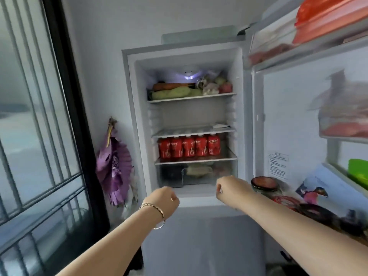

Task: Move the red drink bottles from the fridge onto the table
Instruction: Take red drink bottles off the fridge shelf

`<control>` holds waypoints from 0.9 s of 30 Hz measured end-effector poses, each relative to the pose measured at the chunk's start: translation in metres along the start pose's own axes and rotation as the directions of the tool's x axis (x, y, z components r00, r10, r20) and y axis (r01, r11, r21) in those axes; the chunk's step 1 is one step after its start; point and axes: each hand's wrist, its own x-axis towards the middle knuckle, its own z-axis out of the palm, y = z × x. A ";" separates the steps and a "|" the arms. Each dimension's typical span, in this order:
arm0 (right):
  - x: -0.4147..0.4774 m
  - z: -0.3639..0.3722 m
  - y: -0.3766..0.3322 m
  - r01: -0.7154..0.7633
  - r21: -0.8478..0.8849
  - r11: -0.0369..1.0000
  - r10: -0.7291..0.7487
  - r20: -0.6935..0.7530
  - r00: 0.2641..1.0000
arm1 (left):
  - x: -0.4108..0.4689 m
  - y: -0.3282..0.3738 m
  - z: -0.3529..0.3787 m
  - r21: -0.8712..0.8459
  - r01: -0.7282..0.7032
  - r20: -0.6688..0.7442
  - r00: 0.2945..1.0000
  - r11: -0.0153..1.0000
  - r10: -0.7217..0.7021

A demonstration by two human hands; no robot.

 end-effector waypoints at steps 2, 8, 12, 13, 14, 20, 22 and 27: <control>0.038 0.011 0.010 -0.055 0.061 0.997 0.056 -0.015 0.998 | 0.039 -0.004 0.014 -0.010 -0.049 -0.009 0.999 0.999 0.049; 0.176 0.044 0.040 -0.117 0.335 0.935 0.140 -0.044 0.989 | 0.162 -0.009 0.048 -0.105 -0.078 -0.077 0.995 0.991 0.071; 0.279 0.052 0.064 -0.171 0.494 0.852 0.303 -0.200 0.932 | 0.245 -0.008 0.061 -0.180 -0.085 -0.113 0.991 0.980 0.065; 0.303 0.054 0.071 -0.200 0.545 0.814 0.365 -0.213 0.906 | 0.264 -0.009 0.064 -0.185 -0.091 -0.123 0.990 0.978 0.069; 0.326 0.058 0.078 -0.228 0.597 0.769 0.421 -0.207 0.883 | 0.281 -0.010 0.067 -0.184 -0.098 -0.135 0.988 0.978 0.074; 0.419 0.090 0.105 -0.196 0.778 0.597 0.531 -0.201 0.823 | 0.357 -0.021 0.085 -0.200 -0.132 -0.135 0.985 0.971 0.106; 0.431 0.099 0.111 -0.160 0.818 0.553 0.546 -0.210 0.811 | 0.371 -0.022 0.089 -0.247 -0.130 -0.104 0.989 0.960 0.107; 0.430 0.102 0.109 -0.182 0.790 0.585 0.589 -0.261 0.765 | 0.390 -0.017 0.092 -0.399 -0.190 -0.092 0.982 0.897 0.167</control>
